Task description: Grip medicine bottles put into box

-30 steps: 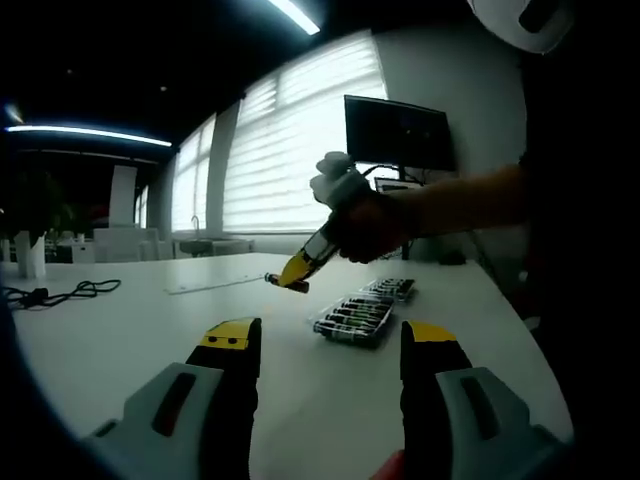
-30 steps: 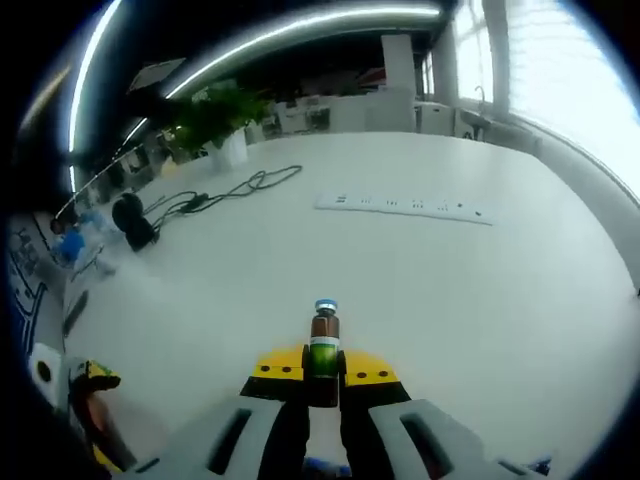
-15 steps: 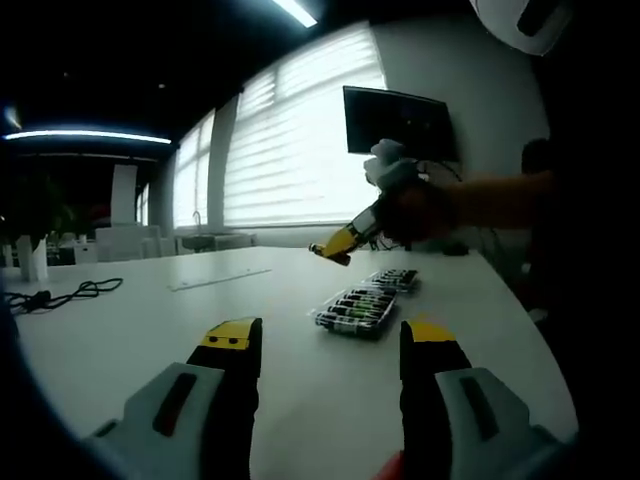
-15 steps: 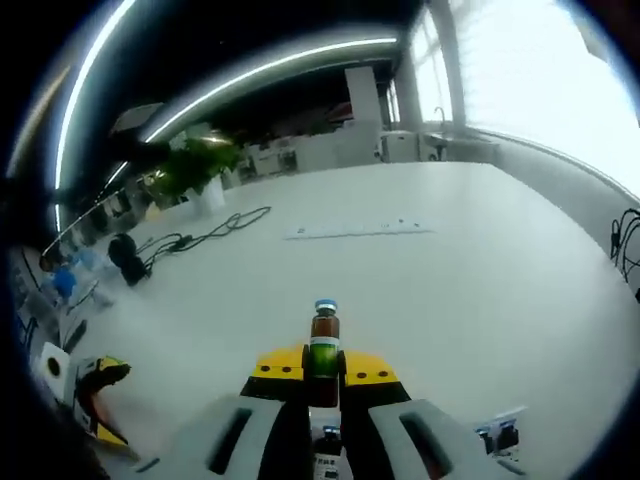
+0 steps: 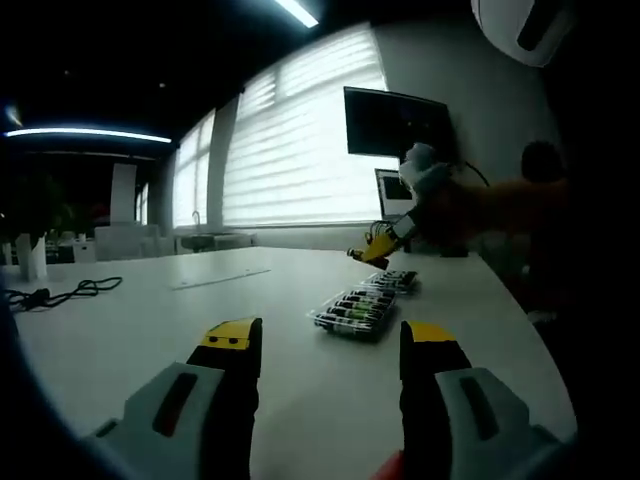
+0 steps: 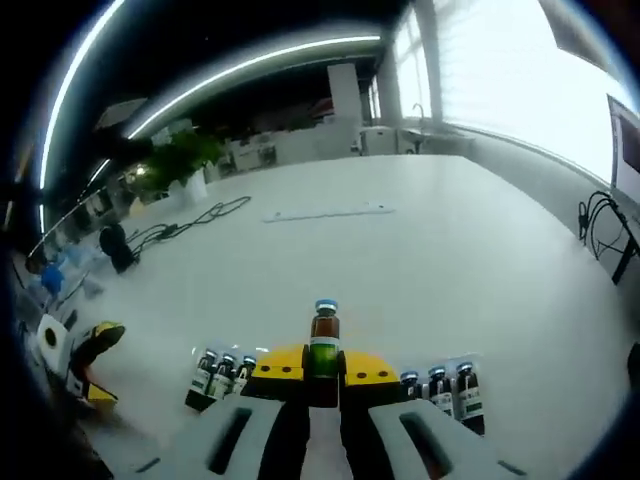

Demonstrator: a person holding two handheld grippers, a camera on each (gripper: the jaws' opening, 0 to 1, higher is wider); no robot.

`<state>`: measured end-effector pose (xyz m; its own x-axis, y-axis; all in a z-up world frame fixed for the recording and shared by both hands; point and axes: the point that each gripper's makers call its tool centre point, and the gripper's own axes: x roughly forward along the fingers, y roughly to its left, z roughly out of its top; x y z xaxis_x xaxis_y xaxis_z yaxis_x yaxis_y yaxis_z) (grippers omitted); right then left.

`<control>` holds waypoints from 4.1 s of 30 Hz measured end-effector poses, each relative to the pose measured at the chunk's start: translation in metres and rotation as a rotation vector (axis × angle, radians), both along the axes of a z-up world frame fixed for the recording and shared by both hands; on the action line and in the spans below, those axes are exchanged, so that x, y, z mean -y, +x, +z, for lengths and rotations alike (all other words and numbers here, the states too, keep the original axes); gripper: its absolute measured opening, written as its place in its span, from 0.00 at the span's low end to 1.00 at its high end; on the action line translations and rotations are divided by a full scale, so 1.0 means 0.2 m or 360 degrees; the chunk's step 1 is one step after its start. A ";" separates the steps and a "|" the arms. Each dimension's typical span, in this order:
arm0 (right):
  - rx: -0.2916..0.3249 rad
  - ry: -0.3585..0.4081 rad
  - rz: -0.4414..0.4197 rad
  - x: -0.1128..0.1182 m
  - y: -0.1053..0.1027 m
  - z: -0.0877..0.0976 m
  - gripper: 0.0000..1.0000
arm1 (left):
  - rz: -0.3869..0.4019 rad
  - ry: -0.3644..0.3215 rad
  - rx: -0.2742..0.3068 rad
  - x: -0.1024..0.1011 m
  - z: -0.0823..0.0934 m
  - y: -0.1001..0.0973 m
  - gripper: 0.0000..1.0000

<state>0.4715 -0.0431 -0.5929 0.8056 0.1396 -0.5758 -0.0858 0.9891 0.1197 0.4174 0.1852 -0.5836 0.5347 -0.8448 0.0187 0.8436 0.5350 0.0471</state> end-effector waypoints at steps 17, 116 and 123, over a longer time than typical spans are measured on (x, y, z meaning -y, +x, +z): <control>-0.0113 -0.0070 -0.0004 0.03 -0.11 -0.18 0.07 | 0.0000 0.0006 0.0011 0.00 0.00 0.00 0.48; 0.0249 -0.0173 0.1646 -0.59 -0.01 0.15 0.54 | 0.0011 0.0046 0.0040 0.01 -0.01 -0.01 0.49; 0.0513 0.0041 0.1316 -0.49 -0.08 0.20 0.54 | 0.0038 0.0044 0.0030 0.00 0.00 0.00 0.51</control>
<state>0.4554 0.0540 -0.5528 0.5639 0.7583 -0.3270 -0.8049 0.5932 -0.0124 0.4184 0.1850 -0.5844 0.5546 -0.8321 0.0056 0.8293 0.5533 0.0781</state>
